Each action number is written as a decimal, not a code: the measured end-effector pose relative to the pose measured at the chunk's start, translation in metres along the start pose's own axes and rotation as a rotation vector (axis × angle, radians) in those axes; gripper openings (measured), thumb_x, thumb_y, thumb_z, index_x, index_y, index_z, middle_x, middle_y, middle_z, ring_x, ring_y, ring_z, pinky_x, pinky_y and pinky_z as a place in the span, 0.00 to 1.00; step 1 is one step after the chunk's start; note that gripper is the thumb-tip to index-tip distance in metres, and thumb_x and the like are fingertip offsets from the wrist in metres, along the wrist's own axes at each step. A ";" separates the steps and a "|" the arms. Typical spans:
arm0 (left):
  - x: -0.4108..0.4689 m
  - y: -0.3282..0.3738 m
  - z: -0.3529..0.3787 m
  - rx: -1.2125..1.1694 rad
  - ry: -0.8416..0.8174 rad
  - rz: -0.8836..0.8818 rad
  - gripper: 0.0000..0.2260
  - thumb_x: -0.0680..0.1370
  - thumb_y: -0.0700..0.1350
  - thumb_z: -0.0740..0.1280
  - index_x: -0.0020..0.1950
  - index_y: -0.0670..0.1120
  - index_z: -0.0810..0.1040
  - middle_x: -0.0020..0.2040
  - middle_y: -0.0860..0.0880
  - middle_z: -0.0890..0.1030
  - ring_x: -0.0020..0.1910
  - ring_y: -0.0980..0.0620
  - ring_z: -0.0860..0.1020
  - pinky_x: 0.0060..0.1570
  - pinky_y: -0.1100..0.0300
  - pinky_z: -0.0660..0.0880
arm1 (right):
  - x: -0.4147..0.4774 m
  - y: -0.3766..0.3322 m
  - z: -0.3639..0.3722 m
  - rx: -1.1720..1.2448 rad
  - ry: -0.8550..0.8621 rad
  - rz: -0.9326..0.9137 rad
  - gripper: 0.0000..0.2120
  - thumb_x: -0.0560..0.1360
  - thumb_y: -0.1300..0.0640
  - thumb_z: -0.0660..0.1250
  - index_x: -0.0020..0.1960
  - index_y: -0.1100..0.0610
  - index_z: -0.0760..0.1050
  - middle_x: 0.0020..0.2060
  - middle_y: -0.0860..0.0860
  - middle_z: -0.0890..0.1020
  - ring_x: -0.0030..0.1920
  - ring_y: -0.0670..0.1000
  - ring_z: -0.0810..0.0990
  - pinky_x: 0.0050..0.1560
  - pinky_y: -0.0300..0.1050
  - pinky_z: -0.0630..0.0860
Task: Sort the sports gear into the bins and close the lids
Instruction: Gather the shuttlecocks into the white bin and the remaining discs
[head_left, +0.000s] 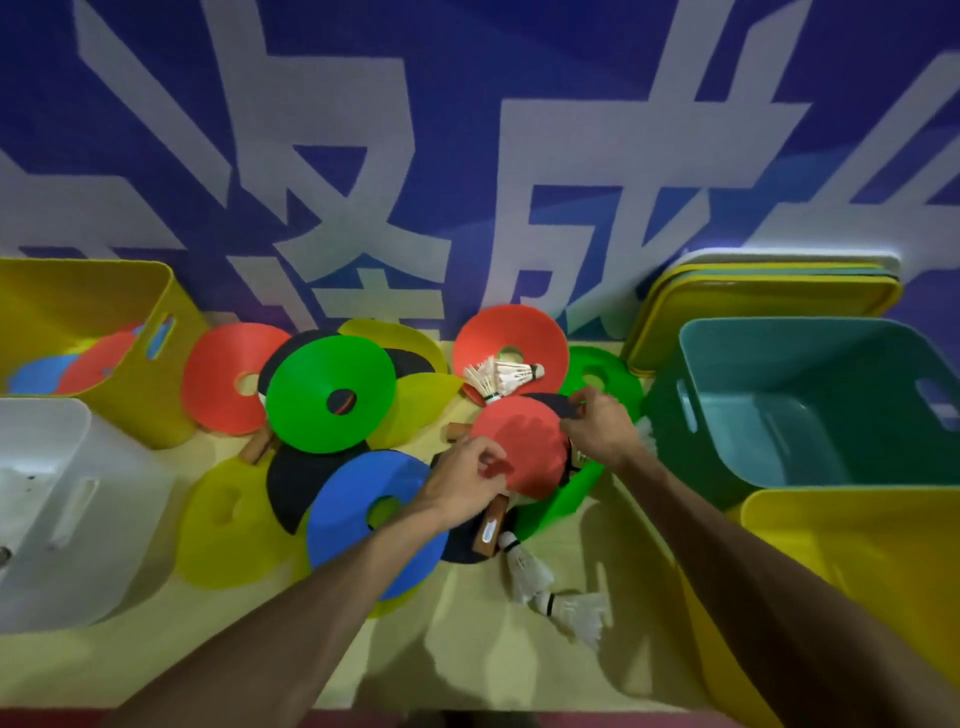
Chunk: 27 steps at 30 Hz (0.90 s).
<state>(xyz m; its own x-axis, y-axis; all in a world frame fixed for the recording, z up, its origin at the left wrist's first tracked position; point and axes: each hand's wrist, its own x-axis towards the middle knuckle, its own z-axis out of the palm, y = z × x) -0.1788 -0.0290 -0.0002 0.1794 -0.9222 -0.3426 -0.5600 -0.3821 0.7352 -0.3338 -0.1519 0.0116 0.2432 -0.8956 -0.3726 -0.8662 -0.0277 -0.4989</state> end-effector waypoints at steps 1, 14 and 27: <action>0.002 -0.002 0.008 0.013 -0.028 0.005 0.09 0.75 0.41 0.68 0.55 0.46 0.77 0.53 0.50 0.75 0.52 0.51 0.77 0.50 0.63 0.71 | 0.000 0.009 0.001 -0.038 0.009 0.025 0.20 0.73 0.56 0.65 0.63 0.59 0.72 0.57 0.61 0.78 0.60 0.61 0.74 0.59 0.50 0.70; -0.003 -0.023 0.068 0.282 -0.181 -0.158 0.12 0.75 0.48 0.63 0.58 0.47 0.72 0.52 0.47 0.78 0.50 0.46 0.77 0.44 0.54 0.74 | 0.022 0.046 0.028 -0.127 -0.098 0.142 0.32 0.75 0.42 0.64 0.69 0.63 0.62 0.65 0.64 0.68 0.65 0.65 0.69 0.63 0.57 0.69; -0.018 -0.025 0.115 0.142 0.036 -0.324 0.27 0.75 0.48 0.68 0.70 0.50 0.59 0.64 0.49 0.74 0.59 0.41 0.75 0.50 0.50 0.72 | 0.025 0.046 0.031 -0.102 0.011 0.139 0.25 0.75 0.54 0.64 0.69 0.60 0.62 0.64 0.59 0.66 0.61 0.62 0.73 0.60 0.58 0.71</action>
<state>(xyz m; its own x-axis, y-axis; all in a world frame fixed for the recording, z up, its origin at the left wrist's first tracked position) -0.2609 0.0038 -0.0795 0.3926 -0.7572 -0.5220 -0.5758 -0.6449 0.5024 -0.3544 -0.1618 -0.0448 0.1137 -0.8988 -0.4234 -0.9310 0.0524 -0.3612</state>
